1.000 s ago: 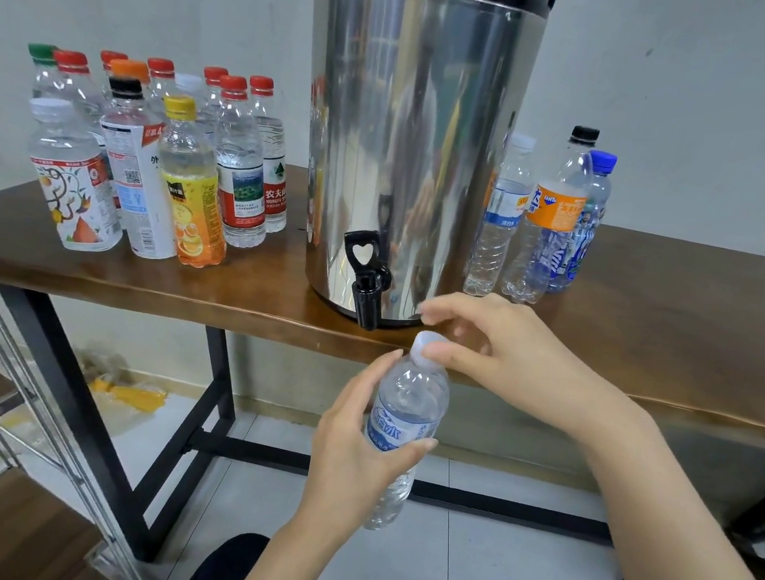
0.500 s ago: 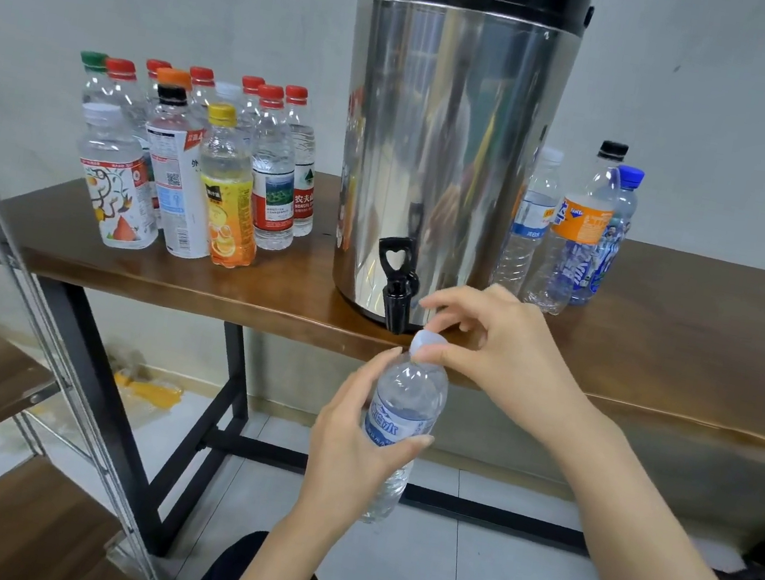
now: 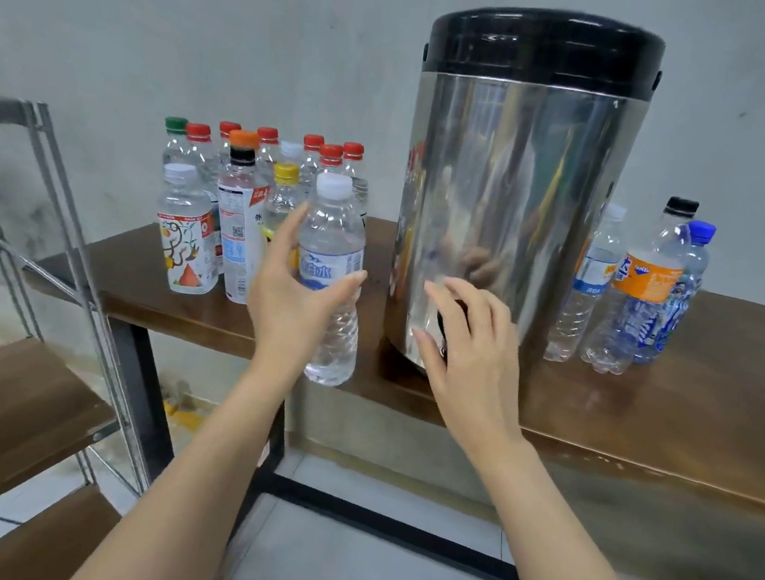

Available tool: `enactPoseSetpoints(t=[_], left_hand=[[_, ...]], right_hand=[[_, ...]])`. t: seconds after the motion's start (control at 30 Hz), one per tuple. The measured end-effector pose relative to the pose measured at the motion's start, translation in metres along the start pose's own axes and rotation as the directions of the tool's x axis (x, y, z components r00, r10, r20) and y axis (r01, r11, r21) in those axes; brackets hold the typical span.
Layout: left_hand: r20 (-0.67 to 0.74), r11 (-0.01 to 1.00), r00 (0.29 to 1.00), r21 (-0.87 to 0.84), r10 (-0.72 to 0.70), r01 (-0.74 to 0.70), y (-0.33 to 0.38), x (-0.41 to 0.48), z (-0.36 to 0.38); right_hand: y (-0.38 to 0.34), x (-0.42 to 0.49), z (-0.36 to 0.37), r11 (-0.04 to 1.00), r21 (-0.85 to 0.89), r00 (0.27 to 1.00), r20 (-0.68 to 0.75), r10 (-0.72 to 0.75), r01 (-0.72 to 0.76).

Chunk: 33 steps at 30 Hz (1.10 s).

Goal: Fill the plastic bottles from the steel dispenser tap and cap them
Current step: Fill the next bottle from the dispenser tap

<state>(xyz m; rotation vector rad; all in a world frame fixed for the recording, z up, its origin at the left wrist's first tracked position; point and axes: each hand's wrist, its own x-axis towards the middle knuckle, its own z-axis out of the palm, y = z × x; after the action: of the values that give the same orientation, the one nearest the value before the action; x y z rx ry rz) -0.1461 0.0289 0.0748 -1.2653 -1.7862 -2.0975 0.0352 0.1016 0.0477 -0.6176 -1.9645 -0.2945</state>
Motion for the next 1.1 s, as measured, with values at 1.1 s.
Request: enactPoseSetpoints(t=[1.1], left_hand=[[0.303, 0.648, 0.951, 0.736, -0.056, -0.197, -0.101, 0.027, 0.063]], right_hand=[[0.013, -0.004, 0.03, 0.996, 0.091, 0.993, -0.117, -0.005, 0.016]])
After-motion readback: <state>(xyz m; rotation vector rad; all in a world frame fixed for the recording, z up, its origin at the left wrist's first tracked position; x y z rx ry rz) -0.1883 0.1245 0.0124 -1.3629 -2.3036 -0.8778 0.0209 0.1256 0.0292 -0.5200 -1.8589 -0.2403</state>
